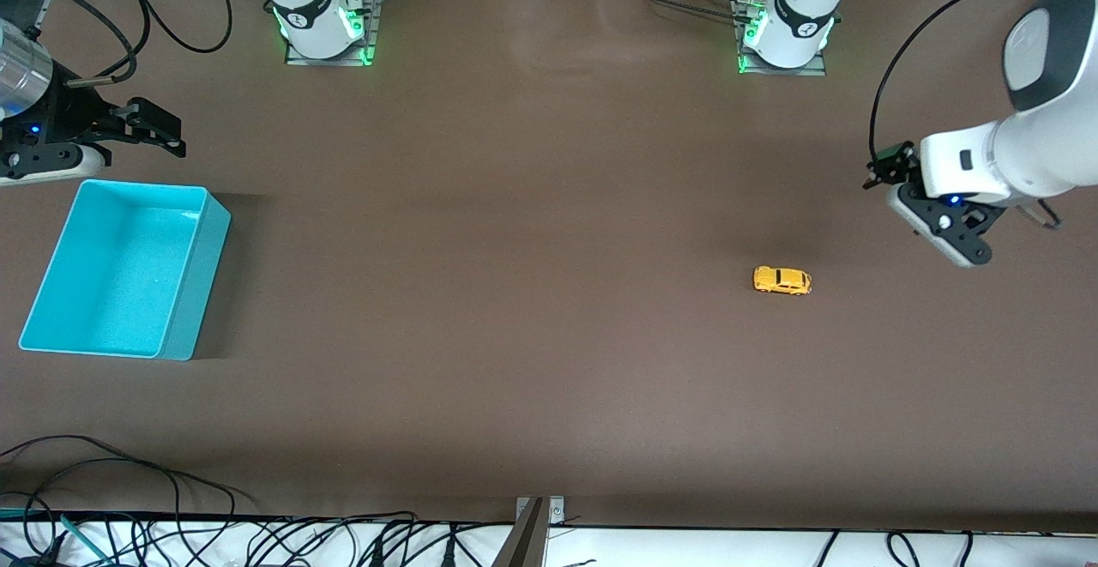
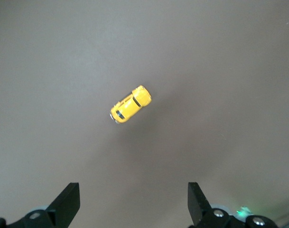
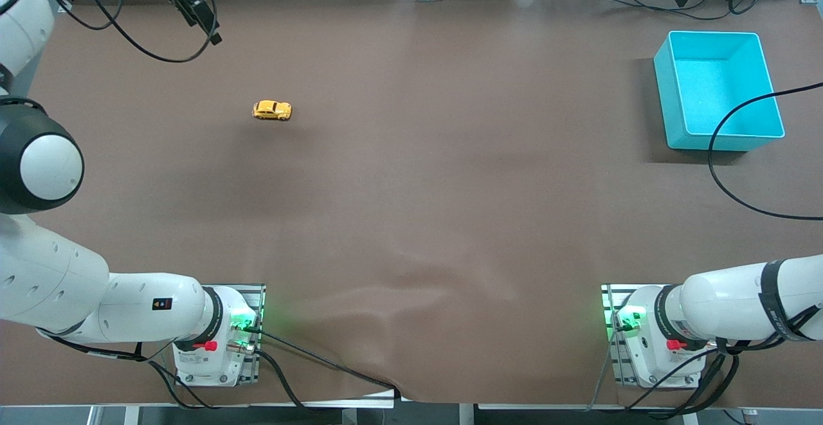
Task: Wind up and store yellow beetle car
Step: 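Reach the left gripper down over the yellow beetle car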
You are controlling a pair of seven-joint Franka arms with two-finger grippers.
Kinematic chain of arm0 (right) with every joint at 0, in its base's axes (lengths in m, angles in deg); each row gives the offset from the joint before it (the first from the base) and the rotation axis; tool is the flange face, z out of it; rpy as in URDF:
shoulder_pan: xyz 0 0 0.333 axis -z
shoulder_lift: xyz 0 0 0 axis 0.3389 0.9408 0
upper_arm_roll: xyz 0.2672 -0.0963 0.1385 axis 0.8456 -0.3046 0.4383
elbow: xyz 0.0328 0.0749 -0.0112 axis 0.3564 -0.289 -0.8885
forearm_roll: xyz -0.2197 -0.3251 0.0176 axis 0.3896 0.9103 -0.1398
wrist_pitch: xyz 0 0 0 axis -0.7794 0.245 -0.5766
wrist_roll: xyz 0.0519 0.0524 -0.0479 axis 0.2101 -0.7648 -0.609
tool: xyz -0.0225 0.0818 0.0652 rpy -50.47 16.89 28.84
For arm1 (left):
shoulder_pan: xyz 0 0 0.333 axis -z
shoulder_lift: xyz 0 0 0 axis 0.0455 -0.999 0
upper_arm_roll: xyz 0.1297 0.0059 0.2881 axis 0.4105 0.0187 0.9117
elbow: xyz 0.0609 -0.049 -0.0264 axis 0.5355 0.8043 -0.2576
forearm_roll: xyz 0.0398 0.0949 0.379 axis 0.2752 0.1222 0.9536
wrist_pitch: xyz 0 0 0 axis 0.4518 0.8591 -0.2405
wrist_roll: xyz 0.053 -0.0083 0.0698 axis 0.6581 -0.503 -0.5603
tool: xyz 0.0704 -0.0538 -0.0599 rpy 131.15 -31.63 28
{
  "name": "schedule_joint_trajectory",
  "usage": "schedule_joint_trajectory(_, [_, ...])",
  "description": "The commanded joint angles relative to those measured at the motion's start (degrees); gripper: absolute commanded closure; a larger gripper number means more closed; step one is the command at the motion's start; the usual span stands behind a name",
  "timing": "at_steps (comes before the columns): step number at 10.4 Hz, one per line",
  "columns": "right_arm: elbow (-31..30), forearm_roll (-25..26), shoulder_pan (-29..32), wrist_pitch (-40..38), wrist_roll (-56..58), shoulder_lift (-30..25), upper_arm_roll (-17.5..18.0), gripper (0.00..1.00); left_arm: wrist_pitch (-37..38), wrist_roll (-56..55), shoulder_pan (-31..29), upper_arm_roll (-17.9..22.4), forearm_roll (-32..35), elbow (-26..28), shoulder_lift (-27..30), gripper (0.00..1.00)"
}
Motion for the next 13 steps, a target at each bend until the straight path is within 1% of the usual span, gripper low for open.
schedule_joint_trajectory(1, [0.6,-0.7,-0.1,-0.1,0.5,0.0,-0.1,0.0,-11.6,7.6,-0.1,-0.5,1.3,10.0,1.3,0.0])
schedule_joint_trajectory(4, [0.7,-0.7,-0.1,0.0,0.5,0.0,0.0,0.0,-21.2,14.6,0.7,-0.9,1.7,16.5,-0.2,0.0])
schedule_joint_trajectory(5, [0.7,-0.8,-0.1,0.0,0.5,0.0,0.0,0.0,-23.3,17.4,0.6,-1.6,1.8,17.5,-1.8,0.0])
schedule_joint_trajectory(7, [0.7,-0.8,-0.1,-0.1,0.5,0.0,-0.1,0.0,-26.1,26.0,0.6,-1.7,2.0,17.8,-7.7,0.0])
schedule_joint_trajectory(8, [0.7,-0.8,-0.1,0.0,0.5,0.0,0.0,0.0,-28.7,28.0,0.7,-2.0,5.9,17.9,-10.3,0.0])
schedule_joint_trajectory(9, [0.7,-0.8,-0.1,0.0,0.5,0.0,0.0,0.0,-31.9,28.7,0.6,-2.5,8.9,18.0,-12.1,0.0])
schedule_joint_trajectory(12, [0.6,-0.8,-0.1,0.0,0.5,0.0,0.0,0.0,-39.7,33.4,0.6,-2.5,10.7,17.9,-17.3,0.0])
schedule_joint_trajectory(13, [0.6,-0.8,-0.1,0.0,0.5,0.0,0.0,0.0,-40.5,34.6,0.2,-2.5,10.7,18.0,-18.2,0.0])
